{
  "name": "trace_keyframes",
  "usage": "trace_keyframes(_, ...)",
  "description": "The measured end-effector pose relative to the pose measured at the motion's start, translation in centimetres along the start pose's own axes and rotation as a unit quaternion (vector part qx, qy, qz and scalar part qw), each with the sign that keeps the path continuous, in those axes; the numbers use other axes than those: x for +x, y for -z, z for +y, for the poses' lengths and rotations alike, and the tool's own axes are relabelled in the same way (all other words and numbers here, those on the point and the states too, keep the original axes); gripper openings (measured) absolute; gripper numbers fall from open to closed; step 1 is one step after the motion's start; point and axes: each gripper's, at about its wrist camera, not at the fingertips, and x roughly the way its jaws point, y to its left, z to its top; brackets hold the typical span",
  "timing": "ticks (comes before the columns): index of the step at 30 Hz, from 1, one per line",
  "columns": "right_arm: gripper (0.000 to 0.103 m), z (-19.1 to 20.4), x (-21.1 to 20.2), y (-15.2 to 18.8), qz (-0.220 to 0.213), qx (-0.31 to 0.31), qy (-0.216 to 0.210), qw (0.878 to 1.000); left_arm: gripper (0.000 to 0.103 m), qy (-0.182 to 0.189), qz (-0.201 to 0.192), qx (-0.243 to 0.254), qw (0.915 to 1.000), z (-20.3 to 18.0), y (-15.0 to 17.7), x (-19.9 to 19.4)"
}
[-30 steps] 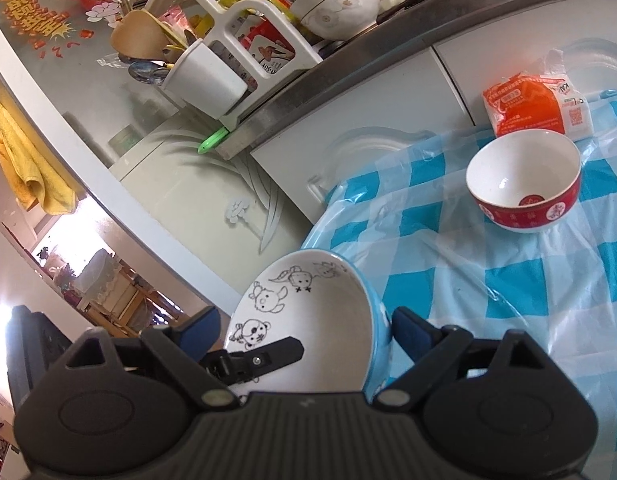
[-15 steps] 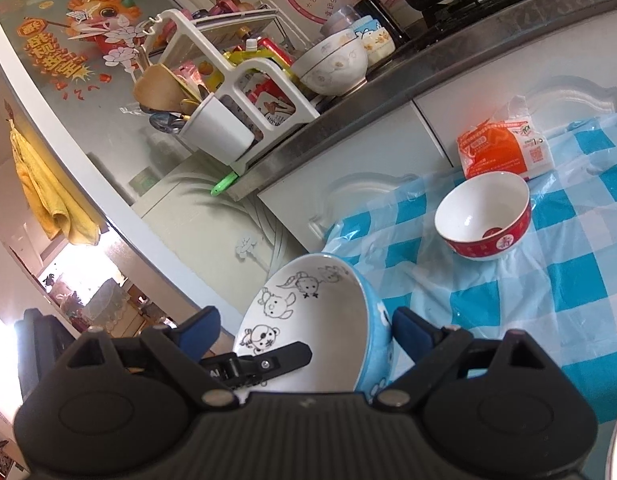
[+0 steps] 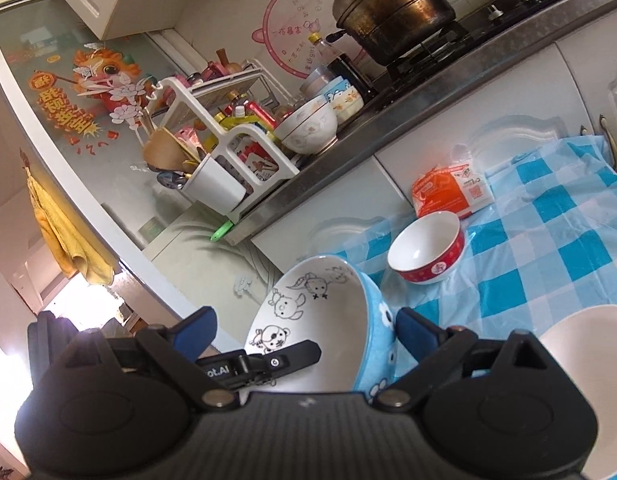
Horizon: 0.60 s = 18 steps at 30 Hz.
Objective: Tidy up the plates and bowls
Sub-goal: 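Lift the cartoon bowl with the left gripper toward the pink floral bowl, then lower the cartoon bowl into the pink floral bowl and open the left gripper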
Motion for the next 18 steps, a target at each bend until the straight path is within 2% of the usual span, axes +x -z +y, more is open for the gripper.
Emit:
trace_keyframes(9, 0.097, -3.6, -5.8, 0.2, -0.042, 0.023, 0.032, 0.998, 0.023, 0.026, 0.033, 0.027, 0.9987, -4.8, 2.9, 2.4)
trace_keyframes(18, 0.097, -6.9, -8.2, 0.9, -0.06, 0.036, 0.055, 0.996, 0.023, 0.019, 0.057, 0.044, 0.9972, -7.5, 5.0, 5.7)
